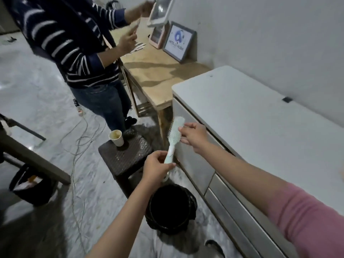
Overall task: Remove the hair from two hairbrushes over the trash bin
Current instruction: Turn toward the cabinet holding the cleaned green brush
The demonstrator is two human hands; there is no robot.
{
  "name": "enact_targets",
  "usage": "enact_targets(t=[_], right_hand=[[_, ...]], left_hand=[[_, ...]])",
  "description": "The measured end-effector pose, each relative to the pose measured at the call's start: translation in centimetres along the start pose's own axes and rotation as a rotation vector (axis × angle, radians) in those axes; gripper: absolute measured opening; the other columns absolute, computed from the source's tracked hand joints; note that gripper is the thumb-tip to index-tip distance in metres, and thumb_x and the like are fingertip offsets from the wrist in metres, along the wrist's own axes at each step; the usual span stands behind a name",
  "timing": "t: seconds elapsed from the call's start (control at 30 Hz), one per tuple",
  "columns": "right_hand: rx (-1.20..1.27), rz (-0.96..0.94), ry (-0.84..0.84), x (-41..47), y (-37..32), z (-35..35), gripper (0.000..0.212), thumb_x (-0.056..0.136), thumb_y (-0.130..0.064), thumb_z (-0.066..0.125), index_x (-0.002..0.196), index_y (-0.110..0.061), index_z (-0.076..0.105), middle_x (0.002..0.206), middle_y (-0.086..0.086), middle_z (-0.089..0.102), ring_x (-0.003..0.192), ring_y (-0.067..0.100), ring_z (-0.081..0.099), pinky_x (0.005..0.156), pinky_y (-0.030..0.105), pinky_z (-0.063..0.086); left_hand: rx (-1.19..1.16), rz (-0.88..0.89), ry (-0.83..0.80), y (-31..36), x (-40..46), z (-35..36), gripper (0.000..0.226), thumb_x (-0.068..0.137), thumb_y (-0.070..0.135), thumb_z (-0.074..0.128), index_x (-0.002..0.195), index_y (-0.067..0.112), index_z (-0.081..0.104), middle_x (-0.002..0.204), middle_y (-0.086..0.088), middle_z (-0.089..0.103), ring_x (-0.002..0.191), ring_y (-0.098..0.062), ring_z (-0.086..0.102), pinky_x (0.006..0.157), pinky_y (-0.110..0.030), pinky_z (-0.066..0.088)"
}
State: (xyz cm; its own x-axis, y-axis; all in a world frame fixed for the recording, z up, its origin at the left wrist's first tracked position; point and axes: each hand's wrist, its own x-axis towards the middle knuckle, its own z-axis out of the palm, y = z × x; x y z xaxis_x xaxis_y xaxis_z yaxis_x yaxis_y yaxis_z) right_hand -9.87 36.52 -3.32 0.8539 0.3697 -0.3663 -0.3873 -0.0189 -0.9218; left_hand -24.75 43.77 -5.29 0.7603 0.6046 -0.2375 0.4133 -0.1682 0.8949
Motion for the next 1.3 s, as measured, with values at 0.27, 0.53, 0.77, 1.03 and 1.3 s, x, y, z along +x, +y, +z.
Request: enact_targets(t=[0.27,0.53,0.77,1.03,1.3], right_hand=[[0.108,-0.019,0.247,-1.8,-8.9,-11.2,0.026,0.083,-0.002,0.069,0.107,0.002,0.060,0.110,0.018,0.066,0.091,0.029,0.068,0.059,0.029,0.059],[0.101,-0.008,0.575,0.0,-10.3,-26.5,0.015,0.083,-0.008,0.070,0.095,-0.002,0.064,0.107,0.019,0.067,0.098,0.031,0.068,0.069,0.035,0.057],[-0.021,0.070,0.758,2.0,-10.2,-37.1,0.020,0.084,-0.011,0.066,0.068,-0.015,0.056,0.081,0.007,0.062,0.082,0.025,0.061,0.083,0.044,0.057],[-0.121,0.125,0.773,4.1,-9.9,-41.4,0.026,0.078,-0.004,0.061,0.058,-0.017,0.049,0.058,0.005,0.047,0.064,0.021,0.050,0.057,0.033,0.040],[-0.103,0.147,0.812,6.1,-8.8,-43.4,0.028,0.084,-0.011,0.062,0.111,-0.004,0.063,0.107,0.009,0.067,0.102,0.027,0.063,0.092,0.039,0.052]], left_hand=[[0.103,0.104,-0.264,11.5,-0.5,7.0,0.029,0.074,0.009,0.079,0.099,0.006,0.065,0.075,0.000,0.064,0.060,-0.011,0.059,0.049,-0.022,0.049],[0.182,0.212,-0.477,17.4,0.3,20.8,0.030,0.074,0.010,0.078,0.100,0.003,0.065,0.088,-0.006,0.061,0.061,-0.016,0.057,0.037,-0.015,0.042],[0.308,0.307,-0.586,19.9,1.1,31.8,0.018,0.074,0.013,0.075,0.084,0.012,0.061,0.078,-0.004,0.058,0.062,-0.019,0.052,0.054,-0.022,0.043],[0.504,0.394,-0.583,19.0,3.5,38.9,0.021,0.071,0.021,0.071,0.087,0.008,0.068,0.091,-0.014,0.064,0.085,-0.027,0.059,0.070,-0.032,0.046],[0.547,0.410,-0.583,18.0,5.0,41.8,0.021,0.065,0.028,0.055,0.075,0.010,0.056,0.078,-0.004,0.050,0.077,-0.018,0.043,0.059,-0.027,0.028]])
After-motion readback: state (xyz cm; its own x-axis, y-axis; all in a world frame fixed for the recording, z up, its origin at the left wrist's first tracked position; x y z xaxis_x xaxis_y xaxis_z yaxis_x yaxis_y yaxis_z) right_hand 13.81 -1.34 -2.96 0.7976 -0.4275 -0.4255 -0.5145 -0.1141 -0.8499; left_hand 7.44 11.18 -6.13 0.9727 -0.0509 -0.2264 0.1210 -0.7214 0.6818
